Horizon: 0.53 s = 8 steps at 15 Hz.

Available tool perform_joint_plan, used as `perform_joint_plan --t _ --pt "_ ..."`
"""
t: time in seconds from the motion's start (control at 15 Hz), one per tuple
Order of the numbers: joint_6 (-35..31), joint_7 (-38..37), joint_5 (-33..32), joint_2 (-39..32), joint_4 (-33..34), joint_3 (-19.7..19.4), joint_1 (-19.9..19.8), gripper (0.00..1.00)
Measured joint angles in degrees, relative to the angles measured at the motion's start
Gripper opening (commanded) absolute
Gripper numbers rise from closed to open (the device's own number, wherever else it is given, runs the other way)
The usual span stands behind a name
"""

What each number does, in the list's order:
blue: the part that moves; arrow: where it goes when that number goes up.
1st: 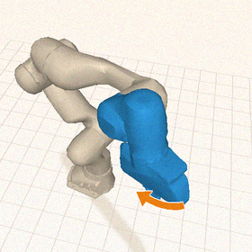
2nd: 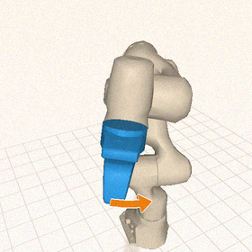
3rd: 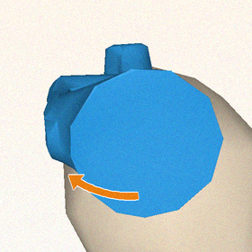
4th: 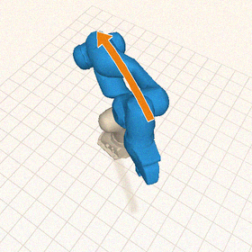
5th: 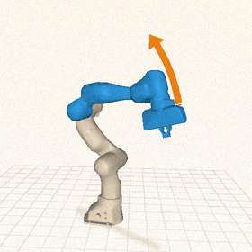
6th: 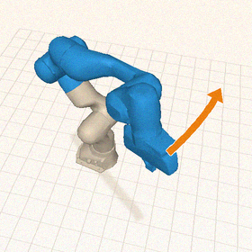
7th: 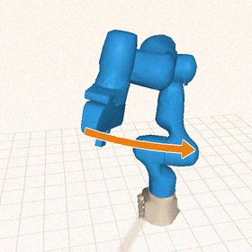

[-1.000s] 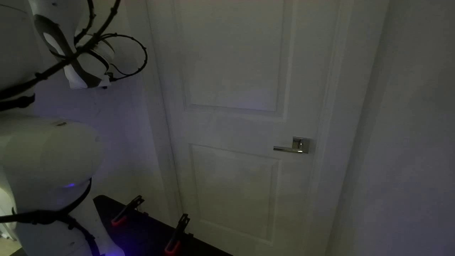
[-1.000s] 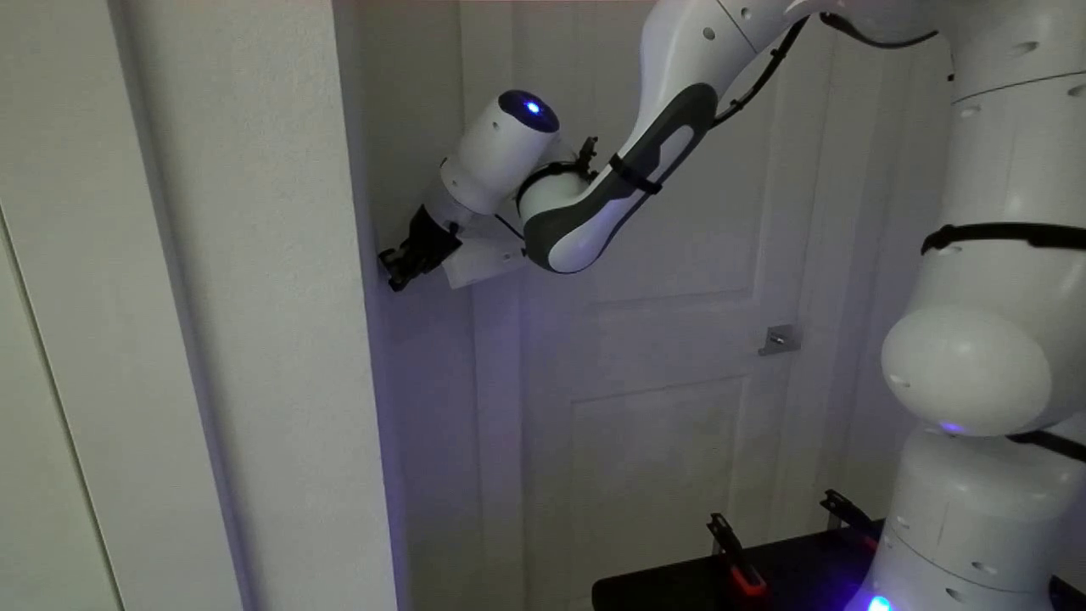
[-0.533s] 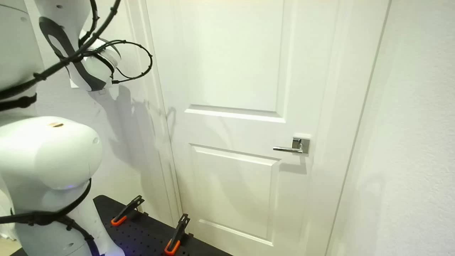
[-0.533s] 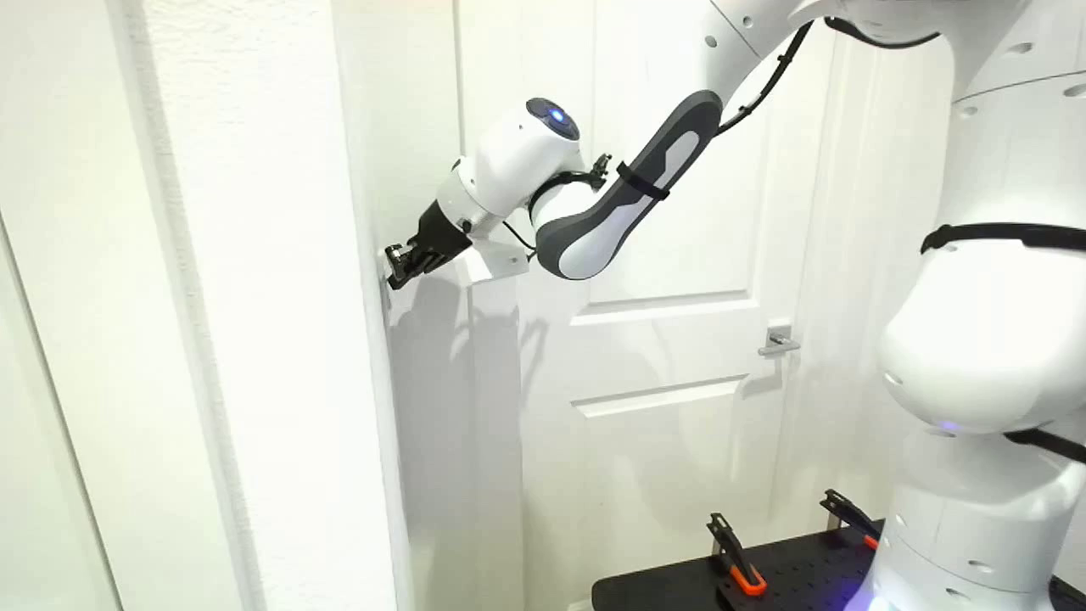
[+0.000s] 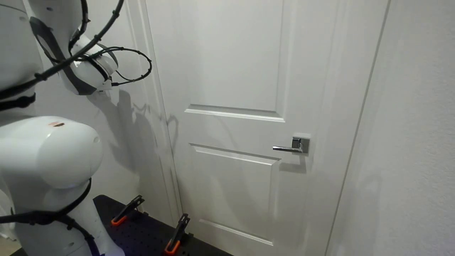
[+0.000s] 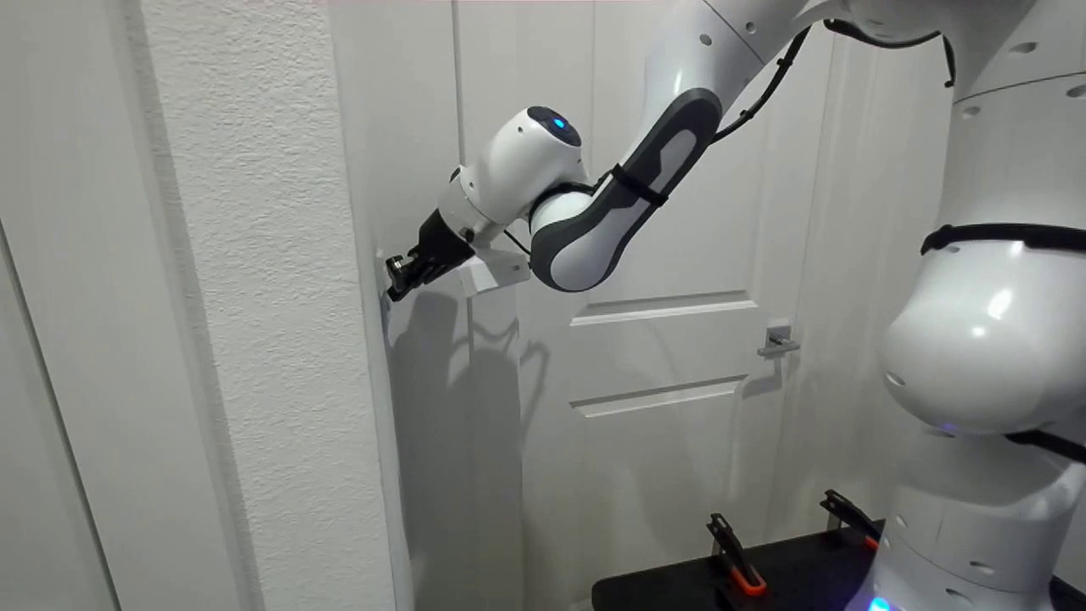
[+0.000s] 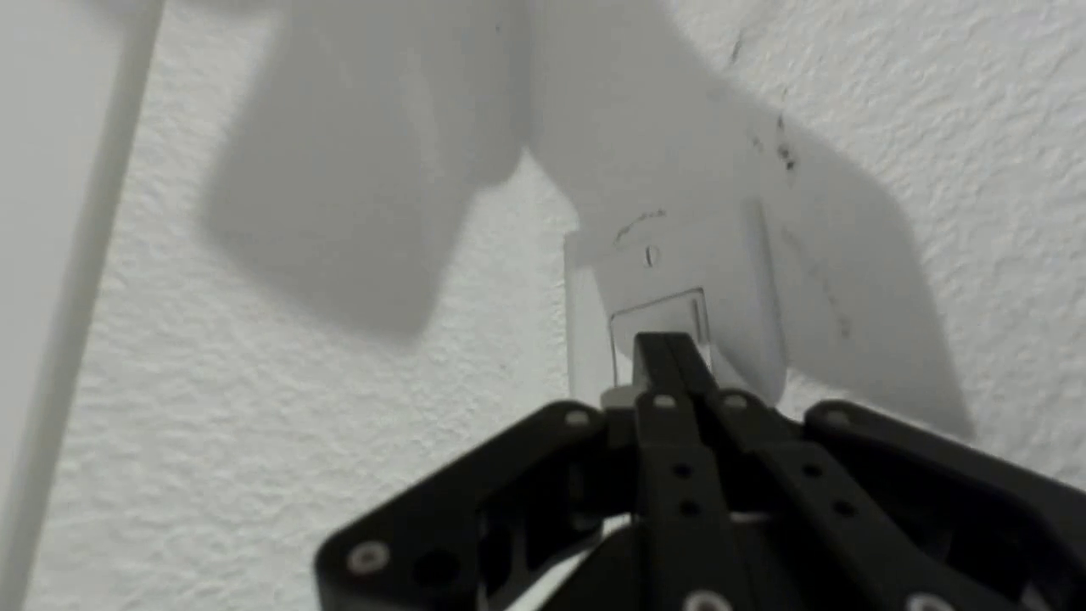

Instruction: Switch the light on then off again.

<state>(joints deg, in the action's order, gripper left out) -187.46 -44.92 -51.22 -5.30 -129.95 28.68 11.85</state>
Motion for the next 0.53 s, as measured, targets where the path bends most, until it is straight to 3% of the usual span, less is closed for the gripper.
perform_joint_plan --t 0.27,0.53 --pt "13.7 16.9 15.7 0.5 -1.7 0.2 6.5 0.0" --pt "32.0 36.0 33.8 6.2 -0.7 5.5 7.1 0.0"
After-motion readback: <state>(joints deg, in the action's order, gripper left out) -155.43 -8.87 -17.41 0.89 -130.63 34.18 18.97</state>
